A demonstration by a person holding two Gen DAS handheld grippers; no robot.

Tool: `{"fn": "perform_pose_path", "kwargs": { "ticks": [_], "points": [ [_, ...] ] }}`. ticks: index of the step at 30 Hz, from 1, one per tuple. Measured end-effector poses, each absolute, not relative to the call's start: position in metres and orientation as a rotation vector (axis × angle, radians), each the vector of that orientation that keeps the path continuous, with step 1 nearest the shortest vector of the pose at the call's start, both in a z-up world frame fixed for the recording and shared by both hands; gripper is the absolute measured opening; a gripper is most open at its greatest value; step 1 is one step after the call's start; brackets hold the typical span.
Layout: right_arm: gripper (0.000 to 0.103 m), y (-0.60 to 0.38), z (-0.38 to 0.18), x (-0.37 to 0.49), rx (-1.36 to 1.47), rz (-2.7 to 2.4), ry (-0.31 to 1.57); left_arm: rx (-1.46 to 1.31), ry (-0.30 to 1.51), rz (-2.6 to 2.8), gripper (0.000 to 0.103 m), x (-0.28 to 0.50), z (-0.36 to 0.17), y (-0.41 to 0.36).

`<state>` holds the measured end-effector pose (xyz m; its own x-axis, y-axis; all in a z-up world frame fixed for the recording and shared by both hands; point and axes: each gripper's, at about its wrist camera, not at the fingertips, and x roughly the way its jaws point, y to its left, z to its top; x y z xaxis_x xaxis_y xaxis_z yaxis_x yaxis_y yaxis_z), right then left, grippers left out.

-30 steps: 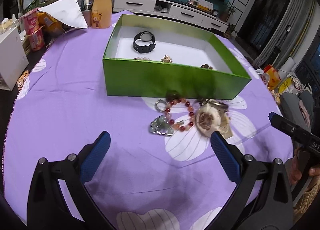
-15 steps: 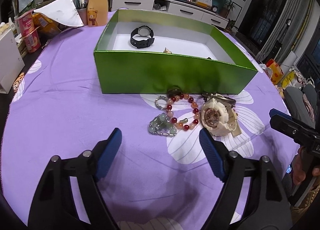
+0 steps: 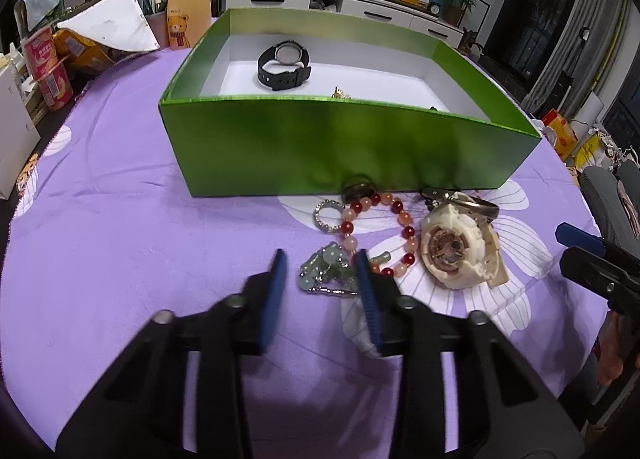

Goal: Organize jewelry
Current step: 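Grasp the green-and-red bead bracelet with the left gripper, then grasp the red-and-white bead bracelet with the right gripper while the left gripper holds the green jade piece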

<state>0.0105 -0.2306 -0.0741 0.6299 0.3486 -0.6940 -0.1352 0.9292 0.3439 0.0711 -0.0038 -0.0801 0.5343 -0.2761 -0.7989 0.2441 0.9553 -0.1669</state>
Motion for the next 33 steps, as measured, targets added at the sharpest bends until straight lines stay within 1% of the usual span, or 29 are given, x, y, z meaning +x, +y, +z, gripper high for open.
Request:
{"fn": "perform_pose_path", "kwargs": {
  "ticks": [5,7,8,9,11,18,22,28,33],
  "points": [
    [0.086,-0.231,-0.074,0.012,0.270,0.279,0.845,-0.051,0.947,-0.323,0.023,0.070,-0.082,-0.002],
    [0.083,-0.229,-0.074,0.012,0.267,0.285,0.844,-0.054,0.942,-0.333,0.020,0.070,-0.082,-0.001],
    [0.080,-0.228,-0.074,0.013,0.263,0.286,0.843,-0.056,0.940,-0.334,0.012,0.071,-0.082,0.001],
    [0.079,-0.227,-0.073,0.013,0.256,0.290,0.839,-0.058,0.939,-0.335,0.012,0.070,-0.082,0.002],
    [0.073,-0.226,-0.072,0.013,0.253,0.304,0.834,-0.072,0.942,-0.341,0.011,0.070,-0.082,0.005],
    [0.064,-0.221,-0.070,0.013,0.249,0.331,0.824,-0.113,0.918,-0.343,0.011,0.065,-0.074,0.014],
    [0.062,-0.218,-0.070,0.013,0.242,0.340,0.824,-0.133,0.893,-0.337,0.011,0.064,-0.065,0.021],
    [0.061,-0.211,-0.067,0.011,0.225,0.372,0.817,-0.168,0.878,-0.325,0.011,0.060,-0.058,0.032],
    [0.061,-0.208,-0.066,0.012,0.223,0.376,0.818,-0.173,0.832,-0.341,0.011,0.057,-0.042,0.036]
  ]
}}
